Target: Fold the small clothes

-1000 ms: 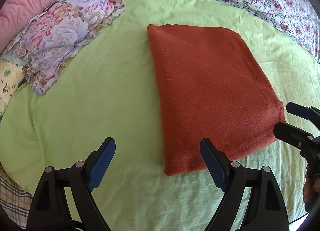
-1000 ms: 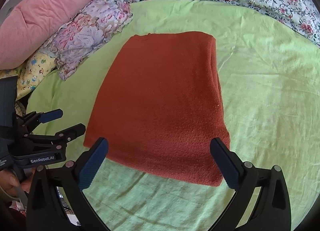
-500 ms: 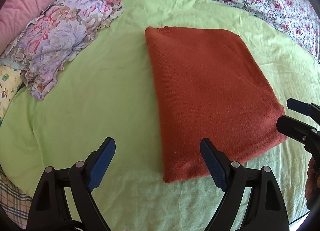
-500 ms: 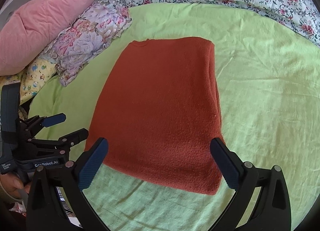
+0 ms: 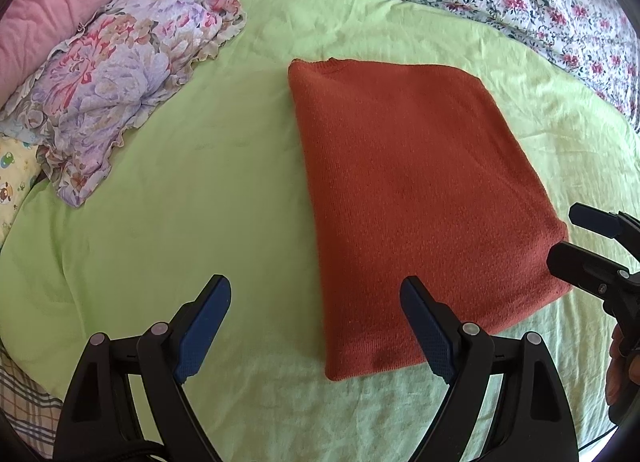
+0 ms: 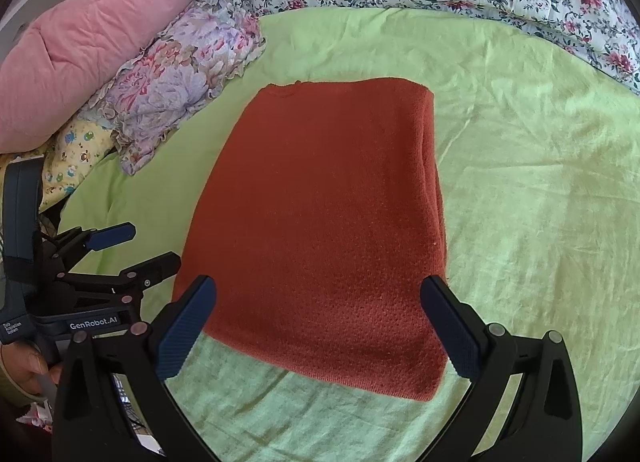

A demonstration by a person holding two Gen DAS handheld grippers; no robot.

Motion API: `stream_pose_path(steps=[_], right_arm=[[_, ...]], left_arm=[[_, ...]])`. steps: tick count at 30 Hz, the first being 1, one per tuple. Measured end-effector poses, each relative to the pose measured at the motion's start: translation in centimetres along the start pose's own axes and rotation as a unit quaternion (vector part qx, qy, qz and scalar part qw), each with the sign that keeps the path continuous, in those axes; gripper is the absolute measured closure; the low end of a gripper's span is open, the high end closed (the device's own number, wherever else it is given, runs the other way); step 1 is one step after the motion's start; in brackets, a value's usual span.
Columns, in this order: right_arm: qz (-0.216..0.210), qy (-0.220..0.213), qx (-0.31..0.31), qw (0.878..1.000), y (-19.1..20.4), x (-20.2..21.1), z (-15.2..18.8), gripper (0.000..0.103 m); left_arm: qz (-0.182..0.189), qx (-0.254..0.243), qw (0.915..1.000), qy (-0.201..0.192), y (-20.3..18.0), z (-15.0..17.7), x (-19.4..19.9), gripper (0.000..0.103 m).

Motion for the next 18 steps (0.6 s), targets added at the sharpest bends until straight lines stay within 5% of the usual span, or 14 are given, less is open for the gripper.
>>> stream_pose_path(steps=[18], right_arm=[[-0.002, -0.001, 0.01, 1.0, 0.7, -0.02, -0.87, 0.001]], left_arm=[[0.0, 0.009, 1.0, -0.001, 0.19, -0.57, -0.2, 0.016]])
Point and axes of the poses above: each gripper's, at about its wrist camera, not at the fingertips, and x roughly against the way its jaws point, y to its left, z to its underside, the point moved 8 cm from there along -x, roughly the way its jaws point, and after that the axes turned 13 degrees about y, right-handed, at the moved point
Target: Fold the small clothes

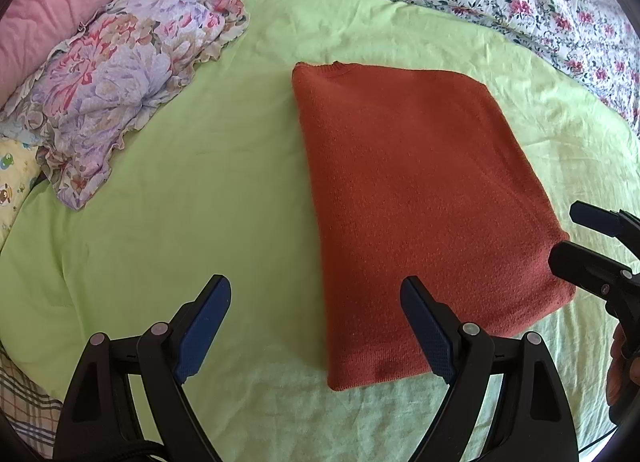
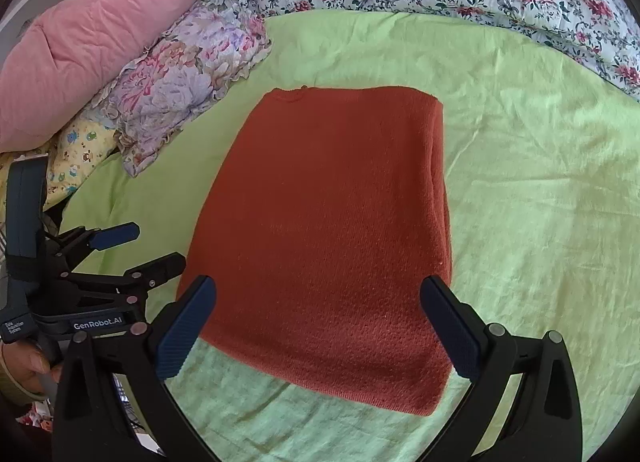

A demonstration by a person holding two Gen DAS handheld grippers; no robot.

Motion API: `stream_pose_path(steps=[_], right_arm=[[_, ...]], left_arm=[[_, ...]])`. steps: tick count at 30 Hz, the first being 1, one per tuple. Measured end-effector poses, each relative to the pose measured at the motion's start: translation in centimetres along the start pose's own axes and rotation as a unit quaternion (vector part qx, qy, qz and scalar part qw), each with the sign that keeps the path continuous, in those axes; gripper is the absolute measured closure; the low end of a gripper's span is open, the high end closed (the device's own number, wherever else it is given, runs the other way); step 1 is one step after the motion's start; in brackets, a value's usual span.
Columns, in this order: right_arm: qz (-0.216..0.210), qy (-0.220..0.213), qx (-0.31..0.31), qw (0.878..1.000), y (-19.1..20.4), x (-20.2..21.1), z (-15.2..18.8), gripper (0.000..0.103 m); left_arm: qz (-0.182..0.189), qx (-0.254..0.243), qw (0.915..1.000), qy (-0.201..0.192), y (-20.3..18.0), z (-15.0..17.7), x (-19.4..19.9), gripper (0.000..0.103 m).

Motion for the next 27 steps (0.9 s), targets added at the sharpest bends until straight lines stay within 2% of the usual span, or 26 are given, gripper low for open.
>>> stream_pose_path(steps=[20, 27], right_arm=[[-0.001, -0.005, -0.001, 1.0, -0.4, 0.6, -0.7, 0.001], [-0.004, -0.002, -0.006, 1.0, -0.9, 0.4, -0.9, 0.001]], left_arm=[[-0.002, -0.006, 0.9999, -0.011, -0.4, -0.5, 0.9, 0.016], [-0.021, -0.015, 0.9992, -0.031, -0.4, -0.9, 1.7, 0.017]])
Point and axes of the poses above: each gripper's, at about its wrist camera, not at the fingertips, and x roughly against the way its jaws point, y to its left, z to its underside, the point moved 8 cm from there along -x, roughly the way its jaws point, and after that the axes turned 13 degrees about y, right-handed, at the moved point
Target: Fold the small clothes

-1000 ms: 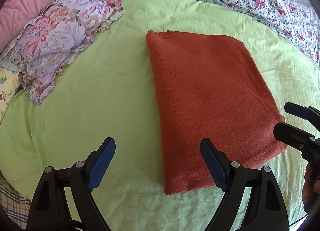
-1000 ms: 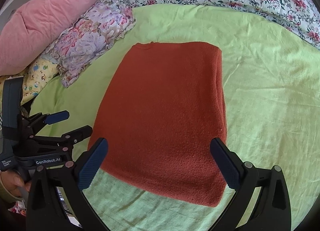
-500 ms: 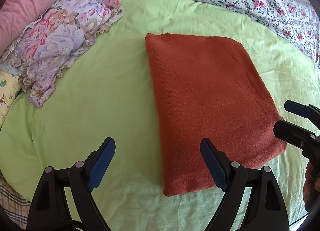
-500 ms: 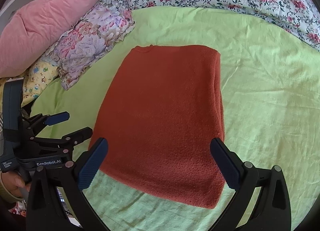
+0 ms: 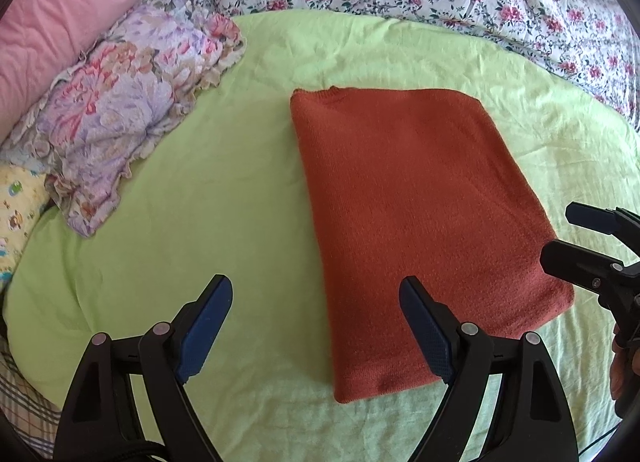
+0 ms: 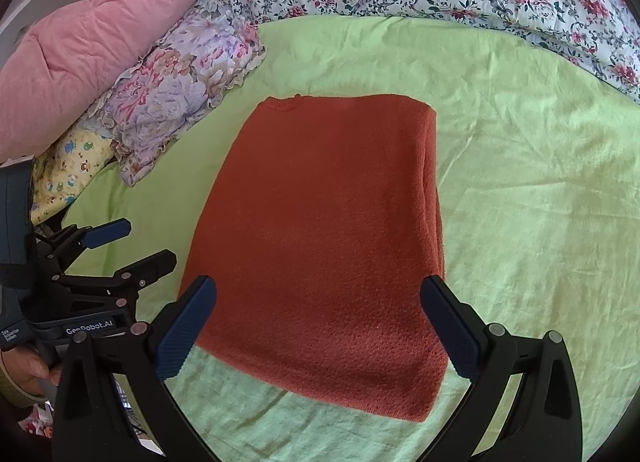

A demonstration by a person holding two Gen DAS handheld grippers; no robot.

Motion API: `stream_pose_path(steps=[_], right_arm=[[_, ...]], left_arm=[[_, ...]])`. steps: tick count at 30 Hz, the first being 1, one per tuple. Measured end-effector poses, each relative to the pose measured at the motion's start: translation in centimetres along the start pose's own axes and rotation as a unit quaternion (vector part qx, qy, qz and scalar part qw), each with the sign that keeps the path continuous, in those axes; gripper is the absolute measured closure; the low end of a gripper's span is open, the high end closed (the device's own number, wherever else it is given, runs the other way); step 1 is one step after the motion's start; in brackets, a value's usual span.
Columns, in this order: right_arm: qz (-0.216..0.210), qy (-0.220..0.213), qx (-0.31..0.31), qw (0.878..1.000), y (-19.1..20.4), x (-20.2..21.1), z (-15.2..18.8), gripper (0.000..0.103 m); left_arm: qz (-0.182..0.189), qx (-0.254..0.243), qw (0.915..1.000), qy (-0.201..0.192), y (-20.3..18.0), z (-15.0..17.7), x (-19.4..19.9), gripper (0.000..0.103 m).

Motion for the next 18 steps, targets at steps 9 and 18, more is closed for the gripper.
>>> stream_pose_path(steps=[9, 18], right_arm=[[-0.001, -0.002, 0.002, 1.0, -0.2, 0.2, -0.1, 0.001], [0.0, -0.006, 0.002, 1.0, 0.5, 0.6, 0.2, 0.001]], left_arm=[[0.0, 0.007, 1.0, -0.004, 0.6, -0.1, 0.7, 0.017], [0.005, 0.019, 0.9998, -0.005, 1.3, 0.3, 1.0, 0.017]])
Point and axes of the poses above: each gripper's, at about its wrist camera, not at the fingertips, and x roughly against the way its jaws point, y to its left, z to its underside, the point moved 8 cm from there along -x, roughly the way its jaws point, and after that the axes turned 13 degrees about y, right-handed, at the moved point
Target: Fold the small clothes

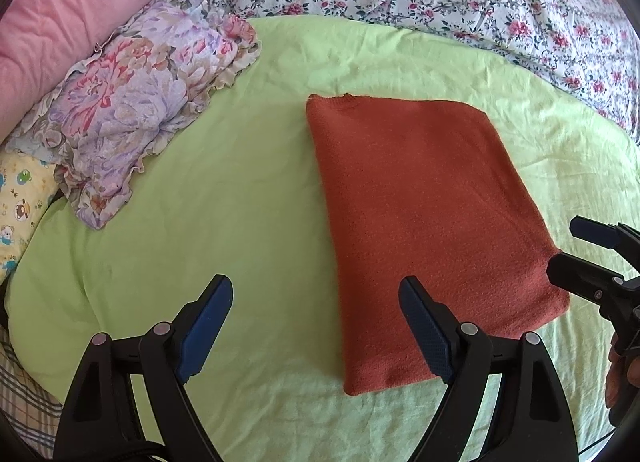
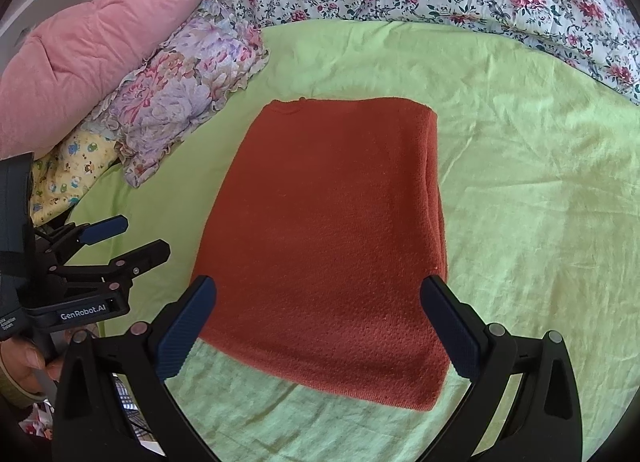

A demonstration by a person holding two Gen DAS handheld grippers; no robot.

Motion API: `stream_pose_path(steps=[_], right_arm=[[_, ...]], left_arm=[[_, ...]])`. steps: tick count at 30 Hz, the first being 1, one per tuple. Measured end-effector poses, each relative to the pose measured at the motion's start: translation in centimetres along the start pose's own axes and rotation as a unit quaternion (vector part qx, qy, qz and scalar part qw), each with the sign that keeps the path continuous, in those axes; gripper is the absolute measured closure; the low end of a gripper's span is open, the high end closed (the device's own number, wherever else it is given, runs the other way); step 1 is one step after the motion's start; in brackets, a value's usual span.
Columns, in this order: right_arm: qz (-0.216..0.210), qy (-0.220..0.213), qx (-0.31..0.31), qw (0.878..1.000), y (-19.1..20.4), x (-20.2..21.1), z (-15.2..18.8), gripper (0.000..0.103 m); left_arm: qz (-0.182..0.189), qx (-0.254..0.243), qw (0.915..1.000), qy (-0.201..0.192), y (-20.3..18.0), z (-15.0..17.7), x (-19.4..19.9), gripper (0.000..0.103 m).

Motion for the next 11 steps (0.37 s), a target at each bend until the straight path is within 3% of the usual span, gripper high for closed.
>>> stream_pose_path(steps=[11], right_arm=[[0.002, 0.0, -0.001, 1.0, -0.08, 0.03, 0.17, 0.001]], left_arm=[[0.006, -0.005, 1.0, 0.0, -0.33, 0.41, 0.15, 0.017]])
Point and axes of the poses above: each gripper's, at about its wrist camera, not at the fingertips, and x roughly against the way its jaws point, y to its left, z to its underside, the point moved 8 cm from there along -x, roughly the way its jaws point, and after that the axes turned 13 degrees about y, right-handed, at the moved point
